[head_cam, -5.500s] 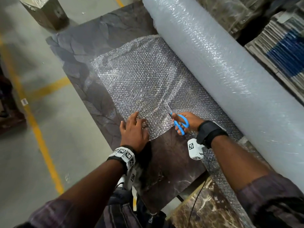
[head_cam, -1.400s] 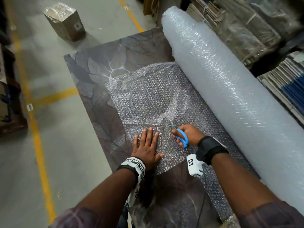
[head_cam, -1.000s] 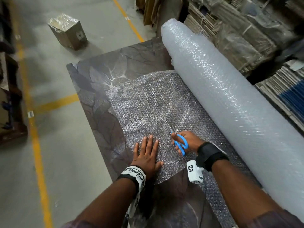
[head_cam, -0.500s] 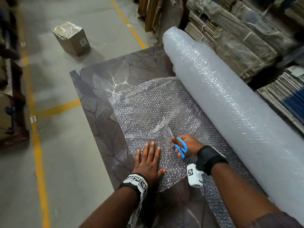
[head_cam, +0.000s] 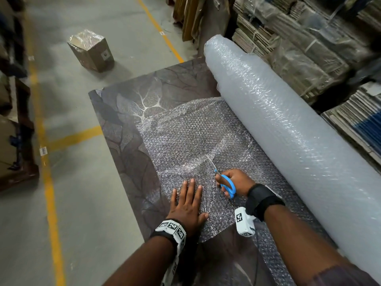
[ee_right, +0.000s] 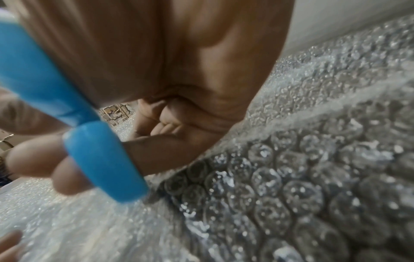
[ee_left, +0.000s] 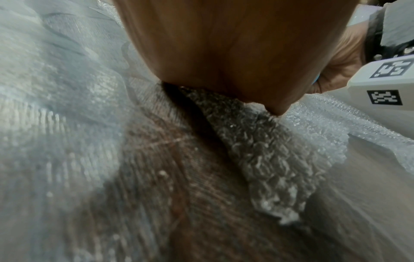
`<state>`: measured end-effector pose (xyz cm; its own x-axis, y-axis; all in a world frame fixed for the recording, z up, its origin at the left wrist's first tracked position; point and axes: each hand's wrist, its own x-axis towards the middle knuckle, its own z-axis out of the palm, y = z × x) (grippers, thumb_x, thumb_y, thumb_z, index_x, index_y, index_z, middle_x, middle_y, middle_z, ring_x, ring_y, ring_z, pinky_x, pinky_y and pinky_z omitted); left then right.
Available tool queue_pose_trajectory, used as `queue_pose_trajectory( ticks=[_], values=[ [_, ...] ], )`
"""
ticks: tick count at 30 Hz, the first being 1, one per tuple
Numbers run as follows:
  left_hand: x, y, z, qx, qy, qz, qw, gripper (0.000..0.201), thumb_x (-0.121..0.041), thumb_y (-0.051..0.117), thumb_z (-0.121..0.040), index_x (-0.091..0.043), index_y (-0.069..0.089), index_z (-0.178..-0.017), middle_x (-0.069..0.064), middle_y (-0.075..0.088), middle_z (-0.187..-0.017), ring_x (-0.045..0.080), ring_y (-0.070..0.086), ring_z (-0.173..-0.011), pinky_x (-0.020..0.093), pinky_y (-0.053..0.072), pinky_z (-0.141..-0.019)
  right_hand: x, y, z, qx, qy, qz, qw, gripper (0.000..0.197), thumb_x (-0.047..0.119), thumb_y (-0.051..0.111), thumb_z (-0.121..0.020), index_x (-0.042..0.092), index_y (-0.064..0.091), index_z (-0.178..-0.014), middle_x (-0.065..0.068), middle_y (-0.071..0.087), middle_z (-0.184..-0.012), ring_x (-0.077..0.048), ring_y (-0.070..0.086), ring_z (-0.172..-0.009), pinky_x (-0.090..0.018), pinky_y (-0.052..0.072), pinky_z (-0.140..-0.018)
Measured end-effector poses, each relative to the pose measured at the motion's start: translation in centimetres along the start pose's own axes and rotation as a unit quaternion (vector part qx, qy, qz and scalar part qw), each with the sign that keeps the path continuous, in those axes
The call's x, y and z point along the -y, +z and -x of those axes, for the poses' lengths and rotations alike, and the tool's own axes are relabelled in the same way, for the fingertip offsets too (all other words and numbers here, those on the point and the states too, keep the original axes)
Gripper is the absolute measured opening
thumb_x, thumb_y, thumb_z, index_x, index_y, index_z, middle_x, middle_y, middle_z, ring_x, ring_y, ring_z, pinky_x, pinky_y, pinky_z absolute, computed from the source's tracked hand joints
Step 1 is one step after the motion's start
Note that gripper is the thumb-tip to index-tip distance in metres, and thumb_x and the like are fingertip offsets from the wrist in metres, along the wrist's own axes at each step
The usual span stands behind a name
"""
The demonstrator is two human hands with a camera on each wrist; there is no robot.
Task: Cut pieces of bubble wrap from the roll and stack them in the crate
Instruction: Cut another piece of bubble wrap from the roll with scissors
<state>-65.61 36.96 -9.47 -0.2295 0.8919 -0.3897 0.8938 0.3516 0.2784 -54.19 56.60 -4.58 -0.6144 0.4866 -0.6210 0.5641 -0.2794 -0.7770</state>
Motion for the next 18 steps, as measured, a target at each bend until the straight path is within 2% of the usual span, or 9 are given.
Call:
queue_pose_trajectory(
  ticks=[3,5,7,10,13,14,18],
  values=[
    [-0.11,-0.07,-0.05,0.015,-0.013,-0.001,1.0,0.089,-0.071,0.038,-0.079,-0.02,0.029,-0.152,0.01,0.019,-0.161,0.029,0.01,-0.147,0.055,0.005,-0.11,-0.05,-0.11,0.22,0.002,-0.001,0.006,1.0,0.068,0.058,0.075,-0.071,-0.007,0.064,-0.086,-0.011,0.059,-0.058,-0.017,0.054,-0.042,-0.026,0.048,-0.047],
    [-0.11,-0.22,-0.02,0.002,-0.005,0.002,1.0,0.09,-0.071,0.036,-0.081,-0.022,0.019,-0.155,0.008,0.007,-0.163,0.028,0.001,-0.149,0.054,-0.003,-0.112,-0.18,-0.24,0.21,0.002,0.0,0.007,1.0,0.088,0.071,0.078,-0.059,-0.01,0.063,-0.088,-0.012,0.06,-0.059,-0.019,0.055,-0.044,-0.028,0.049,-0.048],
    [-0.02,0.1,-0.15,-0.013,0.005,-0.004,1.0,0.089,-0.07,0.032,-0.084,-0.024,0.007,-0.156,0.006,-0.009,-0.163,0.025,-0.013,-0.149,0.053,-0.011,-0.112,-0.24,-0.44,0.16,0.005,0.01,-0.008,1.0,0.096,0.077,0.078,-0.051,-0.01,0.061,-0.088,-0.011,0.062,-0.059,-0.021,0.056,-0.045,-0.028,0.05,-0.048],
    [-0.05,-0.13,-0.2,0.001,-0.009,0.012,1.0,0.088,-0.07,0.034,-0.083,-0.022,0.016,-0.155,0.007,0.0,-0.164,0.025,-0.009,-0.148,0.054,-0.005,-0.112,-0.04,-0.7,-0.03,0.01,0.019,-0.002,1.0,0.099,0.081,0.076,-0.047,-0.007,0.063,-0.09,-0.013,0.063,-0.063,-0.023,0.058,-0.049,-0.031,0.052,-0.052],
    [-0.08,-0.14,-0.29,0.011,0.002,-0.001,1.0,0.087,-0.069,0.028,-0.088,-0.026,-0.008,-0.155,0.002,-0.028,-0.158,0.024,-0.03,-0.144,0.052,-0.018,-0.111,0.29,-0.75,-0.1,0.01,0.012,0.002,1.0,0.096,0.081,0.077,-0.046,-0.005,0.063,-0.087,-0.013,0.063,-0.064,-0.022,0.057,-0.048,-0.028,0.051,-0.049],
    [-0.08,-0.33,-0.22,0.009,0.001,0.005,1.0,0.087,-0.069,0.027,-0.088,-0.027,-0.013,-0.153,0.001,-0.033,-0.156,0.024,-0.032,-0.143,0.052,-0.02,-0.111,0.4,-0.71,-0.17,0.011,0.009,-0.001,1.0,0.096,0.081,0.077,-0.045,-0.005,0.063,-0.087,-0.013,0.062,-0.064,-0.022,0.057,-0.048,-0.027,0.05,-0.048],
    [-0.14,-0.61,-0.06,0.012,0.001,0.012,1.0,0.087,-0.068,0.024,-0.087,-0.027,-0.015,-0.153,0.001,-0.034,-0.155,0.024,-0.033,-0.142,0.053,-0.02,-0.111,0.53,-0.45,-0.65,0.005,0.004,0.009,1.0,0.097,0.083,0.075,-0.045,-0.004,0.062,-0.087,-0.013,0.063,-0.064,-0.022,0.057,-0.048,-0.027,0.049,-0.047]
  ],
)
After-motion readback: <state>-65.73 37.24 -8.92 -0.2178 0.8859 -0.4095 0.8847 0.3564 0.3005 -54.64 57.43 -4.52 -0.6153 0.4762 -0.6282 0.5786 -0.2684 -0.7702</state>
